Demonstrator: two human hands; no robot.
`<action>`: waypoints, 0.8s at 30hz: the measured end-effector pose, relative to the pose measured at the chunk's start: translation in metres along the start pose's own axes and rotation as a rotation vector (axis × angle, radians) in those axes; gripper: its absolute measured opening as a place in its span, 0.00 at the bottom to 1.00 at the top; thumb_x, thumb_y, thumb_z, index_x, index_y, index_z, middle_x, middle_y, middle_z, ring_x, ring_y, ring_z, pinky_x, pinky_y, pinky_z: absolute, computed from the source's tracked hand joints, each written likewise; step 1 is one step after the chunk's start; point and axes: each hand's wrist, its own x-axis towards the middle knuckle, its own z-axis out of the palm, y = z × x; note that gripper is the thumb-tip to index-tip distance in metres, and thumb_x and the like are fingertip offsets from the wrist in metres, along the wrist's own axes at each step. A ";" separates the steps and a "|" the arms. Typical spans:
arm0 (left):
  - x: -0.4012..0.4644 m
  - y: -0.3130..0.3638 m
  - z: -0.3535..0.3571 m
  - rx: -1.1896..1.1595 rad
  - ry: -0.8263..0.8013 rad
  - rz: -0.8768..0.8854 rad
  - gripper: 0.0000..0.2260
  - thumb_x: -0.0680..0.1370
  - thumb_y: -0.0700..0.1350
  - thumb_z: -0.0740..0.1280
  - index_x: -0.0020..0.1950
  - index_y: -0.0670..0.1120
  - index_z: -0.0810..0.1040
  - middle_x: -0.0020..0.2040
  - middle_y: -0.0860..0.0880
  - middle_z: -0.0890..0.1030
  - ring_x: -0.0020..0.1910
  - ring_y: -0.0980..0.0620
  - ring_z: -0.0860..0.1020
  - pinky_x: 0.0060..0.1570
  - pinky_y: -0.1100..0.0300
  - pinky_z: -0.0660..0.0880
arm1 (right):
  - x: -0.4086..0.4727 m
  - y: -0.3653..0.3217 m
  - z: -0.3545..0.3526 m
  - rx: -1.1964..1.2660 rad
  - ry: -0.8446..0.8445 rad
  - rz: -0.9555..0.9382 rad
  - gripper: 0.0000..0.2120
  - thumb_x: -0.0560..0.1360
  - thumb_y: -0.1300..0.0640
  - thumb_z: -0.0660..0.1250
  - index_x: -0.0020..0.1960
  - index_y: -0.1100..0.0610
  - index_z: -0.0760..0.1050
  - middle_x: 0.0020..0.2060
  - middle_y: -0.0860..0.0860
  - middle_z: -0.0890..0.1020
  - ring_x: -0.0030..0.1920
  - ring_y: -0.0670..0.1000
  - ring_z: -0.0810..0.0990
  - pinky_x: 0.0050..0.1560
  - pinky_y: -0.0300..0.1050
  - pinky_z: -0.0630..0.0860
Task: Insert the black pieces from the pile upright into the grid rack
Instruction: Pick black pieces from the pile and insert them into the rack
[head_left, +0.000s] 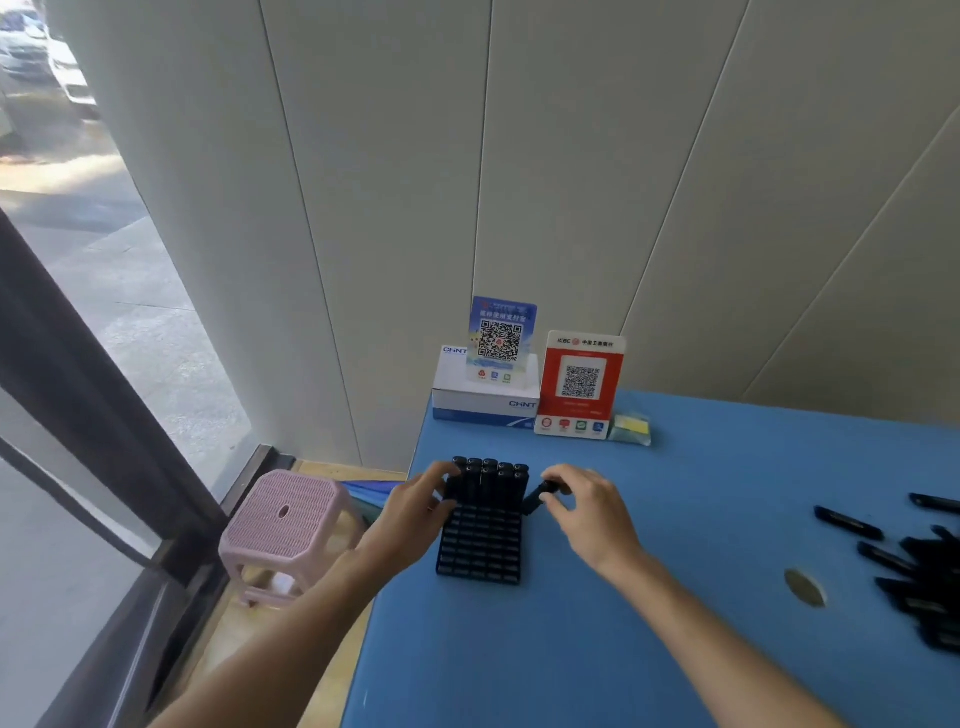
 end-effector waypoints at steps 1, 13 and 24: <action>0.003 -0.001 0.000 -0.002 0.009 0.013 0.14 0.77 0.37 0.65 0.60 0.48 0.70 0.49 0.50 0.77 0.42 0.54 0.79 0.43 0.59 0.79 | 0.000 -0.001 0.002 -0.007 0.005 0.009 0.07 0.74 0.59 0.68 0.52 0.53 0.77 0.46 0.45 0.81 0.47 0.47 0.76 0.49 0.42 0.74; 0.022 -0.018 0.010 0.043 0.047 0.104 0.12 0.75 0.35 0.66 0.56 0.45 0.72 0.49 0.48 0.77 0.43 0.53 0.76 0.44 0.60 0.77 | 0.010 0.001 0.024 -0.082 -0.046 0.000 0.08 0.75 0.57 0.66 0.55 0.53 0.77 0.48 0.46 0.81 0.51 0.47 0.75 0.51 0.41 0.73; 0.031 -0.027 0.006 0.016 0.039 0.101 0.12 0.75 0.36 0.67 0.57 0.46 0.73 0.49 0.50 0.77 0.44 0.55 0.78 0.46 0.61 0.78 | 0.019 0.005 0.032 -0.106 -0.037 -0.061 0.10 0.75 0.58 0.67 0.56 0.53 0.75 0.47 0.47 0.81 0.50 0.49 0.76 0.49 0.43 0.74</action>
